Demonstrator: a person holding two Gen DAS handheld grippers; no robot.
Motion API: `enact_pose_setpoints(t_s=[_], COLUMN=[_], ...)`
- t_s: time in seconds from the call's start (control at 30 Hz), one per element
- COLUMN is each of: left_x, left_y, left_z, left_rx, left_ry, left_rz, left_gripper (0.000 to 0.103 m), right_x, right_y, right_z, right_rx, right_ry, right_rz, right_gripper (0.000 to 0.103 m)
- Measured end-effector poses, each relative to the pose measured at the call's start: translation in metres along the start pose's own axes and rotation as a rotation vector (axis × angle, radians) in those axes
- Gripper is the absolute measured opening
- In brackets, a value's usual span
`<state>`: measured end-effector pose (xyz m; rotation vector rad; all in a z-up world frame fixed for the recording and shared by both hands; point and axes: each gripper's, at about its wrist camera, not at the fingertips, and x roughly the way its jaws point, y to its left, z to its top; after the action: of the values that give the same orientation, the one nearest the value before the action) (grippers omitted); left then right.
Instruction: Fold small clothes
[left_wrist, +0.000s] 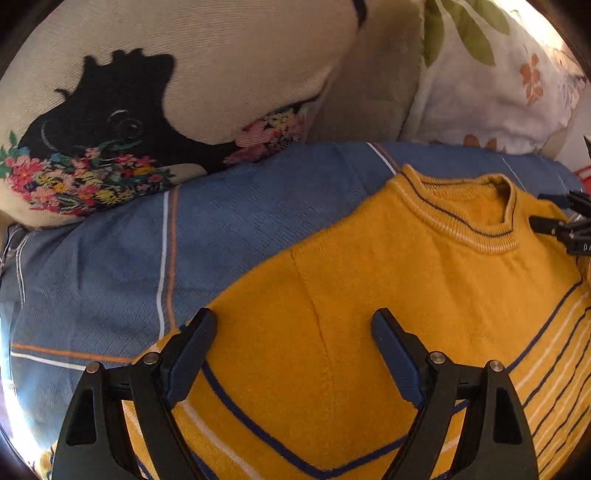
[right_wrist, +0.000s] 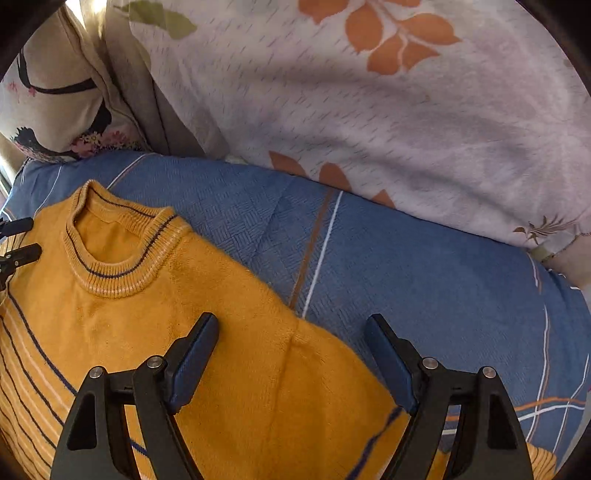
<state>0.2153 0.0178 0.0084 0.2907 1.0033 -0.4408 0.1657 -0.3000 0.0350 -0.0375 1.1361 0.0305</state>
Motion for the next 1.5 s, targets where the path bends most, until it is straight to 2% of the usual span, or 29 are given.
enact_pose_setpoints(t_s=[0.03,0.07,0.1,0.13,0.2,0.4,0.47,0.53,0.57,0.63,0.7,0.77,0.8,0.83,0.87,0.9,0.93,1.0,1.1,1.2,1.27,1.33,1.43,1.5], left_x=[-0.001,-0.004,-0.008,-0.01,-0.012,-0.012,-0.006,-0.001,-0.001,-0.006,-0.022,-0.045,-0.058,-0.075,-0.093,-0.111,-0.123,-0.152,-0.184,-0.219,-0.239,-0.258,-0.28,-0.293], left_y=[-0.002,-0.003,-0.002,0.0,0.008,0.014,0.013,0.013,0.014,0.017,0.02,0.019,0.019,0.019,0.021,0.022,0.017,0.016,0.009,-0.001,-0.008,-0.012,-0.011,-0.009], left_z=[0.0,0.0,0.001,0.003,0.009,0.032,0.039,0.041,0.04,0.032,0.021,0.007,-0.002,-0.013,-0.026,-0.039,-0.046,-0.073,-0.111,-0.148,-0.174,-0.199,-0.226,-0.24], left_rx=[0.009,0.005,-0.003,-0.019,-0.059,-0.123,-0.139,-0.162,-0.168,-0.19,-0.199,-0.189,-0.188,-0.196,-0.211,-0.233,-0.261,-0.3,-0.35,-0.372,-0.382,-0.392,-0.421,-0.444], left_ry=[0.002,0.0,-0.01,-0.009,-0.015,-0.038,-0.025,-0.021,-0.022,-0.026,-0.062,-0.106,-0.13,-0.158,-0.185,-0.216,-0.249,-0.292,-0.327,-0.384,-0.424,-0.456,-0.496,-0.527], left_rz=[-0.02,-0.044,-0.047,-0.039,-0.038,0.048,0.09,0.17,0.206,0.181,0.158,0.166,0.163,0.154,0.142,0.124,0.105,0.06,0.051,0.069,0.073,0.086,0.084,0.087], left_gripper=[0.071,0.057,0.021,0.006,0.006,0.005,0.005,0.002,0.002,0.002,0.003,0.004,0.011,0.025,0.035,0.054,0.063,0.063,0.064,0.069,0.072,0.072,0.077,0.078], right_x=[-0.001,-0.004,-0.007,-0.011,-0.017,-0.031,-0.029,-0.024,-0.021,-0.03,-0.049,-0.075,-0.088,-0.101,-0.113,-0.123,-0.134,-0.163,-0.187,-0.21,-0.212,-0.21,-0.195,-0.186], right_y=[0.0,0.001,0.001,0.0,0.001,0.0,-0.001,-0.005,-0.009,-0.019,-0.032,-0.045,-0.052,-0.058,-0.065,-0.074,-0.086,-0.105,-0.134,-0.165,-0.182,-0.202,-0.225,-0.242], right_z=[-0.001,-0.002,-0.003,-0.003,-0.001,0.025,0.041,0.051,0.053,0.049,0.035,0.008,-0.01,-0.031,-0.054,-0.078,-0.107,-0.163,-0.24,-0.299,-0.324,-0.34,-0.345,-0.35], right_rx=[0.007,0.014,0.026,0.041,0.042,0.072,0.087,0.114,0.14,0.203,0.247,0.285,0.315,0.336,0.366,0.403,0.452,0.555,0.756,0.914,1.001,1.08,1.166,1.228], right_ry=[-0.007,-0.011,-0.015,-0.015,-0.031,-0.097,-0.111,-0.113,-0.1,-0.121,-0.144,-0.187,-0.23,-0.247,-0.255,-0.26,-0.268,-0.282,-0.325,-0.351,-0.339,-0.323,-0.3,-0.309], right_rz=[0.024,0.068,0.098,0.125,0.114,-0.002,-0.066,-0.137,-0.155,-0.105,-0.034,0.034,0.041,0.059,0.087,0.121,0.158,0.199,0.248,0.164,0.104,0.095,0.052,0.066], right_gripper=[0.074,0.042,0.025,0.015,0.014,0.009,0.0,0.001,0.001,0.002,0.015,0.058,0.064,0.066,0.066,0.066,0.066,0.066,0.066,0.067,0.067,0.067,0.067,0.067])
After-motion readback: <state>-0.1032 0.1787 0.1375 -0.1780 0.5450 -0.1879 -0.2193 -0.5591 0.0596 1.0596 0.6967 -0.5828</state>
